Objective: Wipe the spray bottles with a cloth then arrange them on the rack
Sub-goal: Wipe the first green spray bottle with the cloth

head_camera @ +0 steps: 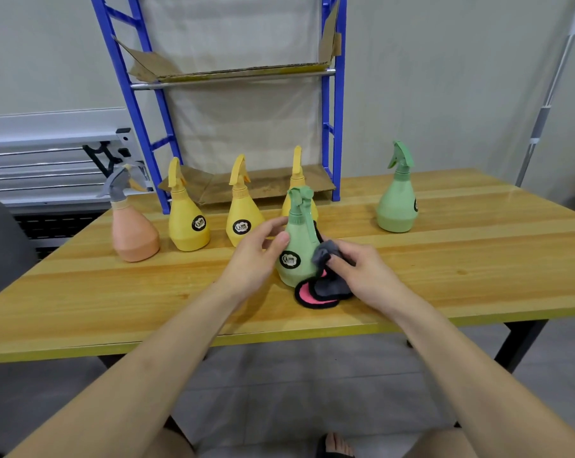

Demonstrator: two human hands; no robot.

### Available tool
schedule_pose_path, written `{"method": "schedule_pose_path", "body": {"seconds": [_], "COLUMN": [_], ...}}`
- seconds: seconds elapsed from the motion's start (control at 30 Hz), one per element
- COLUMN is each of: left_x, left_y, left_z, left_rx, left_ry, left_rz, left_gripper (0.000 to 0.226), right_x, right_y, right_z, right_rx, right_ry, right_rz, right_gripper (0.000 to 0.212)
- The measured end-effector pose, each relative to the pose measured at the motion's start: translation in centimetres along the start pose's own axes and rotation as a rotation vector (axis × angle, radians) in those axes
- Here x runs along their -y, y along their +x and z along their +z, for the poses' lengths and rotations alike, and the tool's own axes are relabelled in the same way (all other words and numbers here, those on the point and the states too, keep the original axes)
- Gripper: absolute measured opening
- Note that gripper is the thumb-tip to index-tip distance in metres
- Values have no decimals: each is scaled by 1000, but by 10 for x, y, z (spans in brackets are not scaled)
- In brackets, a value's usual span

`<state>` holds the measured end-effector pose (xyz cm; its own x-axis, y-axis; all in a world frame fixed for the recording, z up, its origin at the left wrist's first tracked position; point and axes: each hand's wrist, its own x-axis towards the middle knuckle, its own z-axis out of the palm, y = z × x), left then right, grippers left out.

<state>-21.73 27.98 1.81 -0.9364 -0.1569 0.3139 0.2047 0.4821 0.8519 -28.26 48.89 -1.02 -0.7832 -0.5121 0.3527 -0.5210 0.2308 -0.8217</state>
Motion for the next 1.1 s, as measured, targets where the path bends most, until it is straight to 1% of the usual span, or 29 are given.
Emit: {"method": "schedule_pose_path", "body": {"seconds": [0.07,0.13,0.2,0.27,0.33,0.43,0.5,0.6,0.67,0.73,0.83,0.97,1.1], "left_x": [-1,-1,1,5,6,5,6,5,4,2,1,1,-6], "left_y": [-3,-5,-5,-2,-1,-3,-5,-8,-9,-10,-12,-16,-21], "left_z": [0,0,1,2,5,9,12,14,13,10,5,4,16], "left_rx": [14,27,13,-18,-15,24,15,-13,-19,-7,-1,-46,-192], "left_ry": [-59,-63,-21,81,151,135,128,107,29,13,43,96,-25], "left_rz": [-4,5,25,55,70,68,73,34,14,12,30,7,0], "left_gripper": [36,36,38,40,42,39,40,54,51,48,47,48,44], "right_x": [-1,2,10,25,38,41,33,16,12,15,19,22,24], "right_y": [2,2,2,3,8,14,8,-9,-16,-19,-22,-32,-42], "right_z": [-7,-9,-8,-8,-9,-8,-4,-3,-6,-12,-12,-6,1], "right_rx": [37,47,41,1,-34,-60,-75,-2,42,75,82,8,-32], "right_ry": [-69,-92,-70,-28,14,29,20,-14,-62,-135,-257,-318,-343], "right_rz": [34,31,5,-32,-70,-83,-61,-5,35,75,112,142,148], "right_gripper": [28,27,26,28,26,27,30,25,30,39,36,50,55]}}
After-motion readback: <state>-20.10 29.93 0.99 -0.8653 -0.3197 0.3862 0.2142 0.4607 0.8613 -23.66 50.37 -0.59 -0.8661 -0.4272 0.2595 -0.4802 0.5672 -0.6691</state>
